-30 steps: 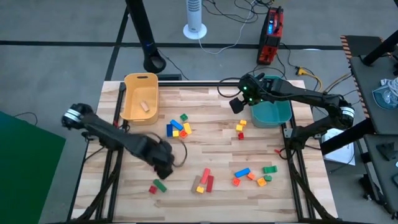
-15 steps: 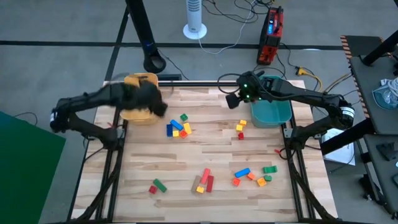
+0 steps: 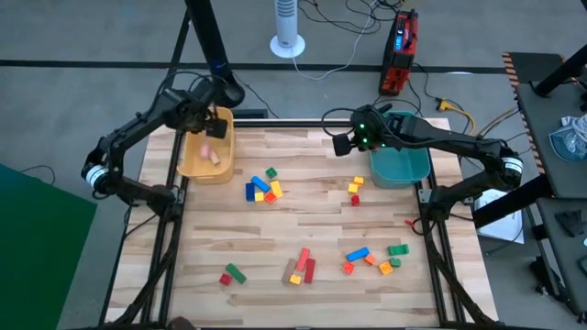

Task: Sort blocks by size
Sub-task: Put the yellow block into the yellow bin

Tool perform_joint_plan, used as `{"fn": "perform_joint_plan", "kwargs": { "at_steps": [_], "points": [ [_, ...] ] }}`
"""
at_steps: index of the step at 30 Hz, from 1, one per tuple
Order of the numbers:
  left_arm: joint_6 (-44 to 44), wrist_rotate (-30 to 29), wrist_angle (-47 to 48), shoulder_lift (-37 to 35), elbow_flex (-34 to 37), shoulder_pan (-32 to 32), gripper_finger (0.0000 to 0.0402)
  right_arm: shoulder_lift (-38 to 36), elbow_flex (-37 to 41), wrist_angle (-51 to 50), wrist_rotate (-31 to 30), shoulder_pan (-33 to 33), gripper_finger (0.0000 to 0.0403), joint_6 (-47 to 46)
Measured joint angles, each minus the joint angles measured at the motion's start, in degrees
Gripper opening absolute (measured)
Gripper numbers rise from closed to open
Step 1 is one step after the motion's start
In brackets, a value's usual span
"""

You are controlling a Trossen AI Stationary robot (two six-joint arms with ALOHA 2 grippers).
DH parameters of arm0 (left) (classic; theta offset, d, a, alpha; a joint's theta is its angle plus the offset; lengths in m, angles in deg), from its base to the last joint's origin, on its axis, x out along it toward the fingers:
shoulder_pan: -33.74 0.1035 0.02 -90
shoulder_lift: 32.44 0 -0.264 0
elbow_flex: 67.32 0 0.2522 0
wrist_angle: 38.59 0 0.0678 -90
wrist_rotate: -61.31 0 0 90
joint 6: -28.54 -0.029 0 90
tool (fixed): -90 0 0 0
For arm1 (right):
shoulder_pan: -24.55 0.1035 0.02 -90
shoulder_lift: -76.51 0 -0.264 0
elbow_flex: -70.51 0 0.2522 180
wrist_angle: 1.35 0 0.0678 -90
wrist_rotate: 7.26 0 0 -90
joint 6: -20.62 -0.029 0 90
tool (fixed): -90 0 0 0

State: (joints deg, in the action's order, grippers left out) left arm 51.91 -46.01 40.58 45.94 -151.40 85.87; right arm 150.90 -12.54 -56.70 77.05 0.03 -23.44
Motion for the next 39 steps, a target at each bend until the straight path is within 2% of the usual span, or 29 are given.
{"fn": "perform_joint_plan", "kwargs": {
  "at_steps": [4,13,17,20,27,31,39],
  "points": [
    [-1.2,0.4,-2.1,-0.1,-1.6,-1.7,0.0264,1.4,-0.5,0.3,2.7,0.4,0.0298,-1.6],
    [-3.8,0.4,-3.6,-1.3,-10.1,-7.8,0.0263,10.7,-8.7,-0.7,6.0,3.7,0.0256,0.3],
    [-1.5,3.4,0.1,-2.0,-15.9,-12.0,0.0262,15.1,-13.7,-6.7,7.7,4.3,0.0231,0.4],
    [0.6,3.4,2.4,-2.2,-19.7,-16.2,0.0262,17.8,-16.1,-10.7,7.7,4.9,0.0210,1.9],
    [5.6,3.4,2.9,-2.3,-24.1,-24.8,0.0262,21.1,-18.3,-10.4,9.5,6.9,0.0148,4.7],
    [10.7,3.4,4.3,-2.4,-24.6,-27.2,0.0262,21.3,-18.5,-6.6,9.8,8.9,0.0109,5.0],
    [19.9,3.7,4.3,-2.3,-24.8,-31.5,0.0262,23.7,-18.0,7.6,8.1,11.7,0.0034,11.7]
  ]
}}
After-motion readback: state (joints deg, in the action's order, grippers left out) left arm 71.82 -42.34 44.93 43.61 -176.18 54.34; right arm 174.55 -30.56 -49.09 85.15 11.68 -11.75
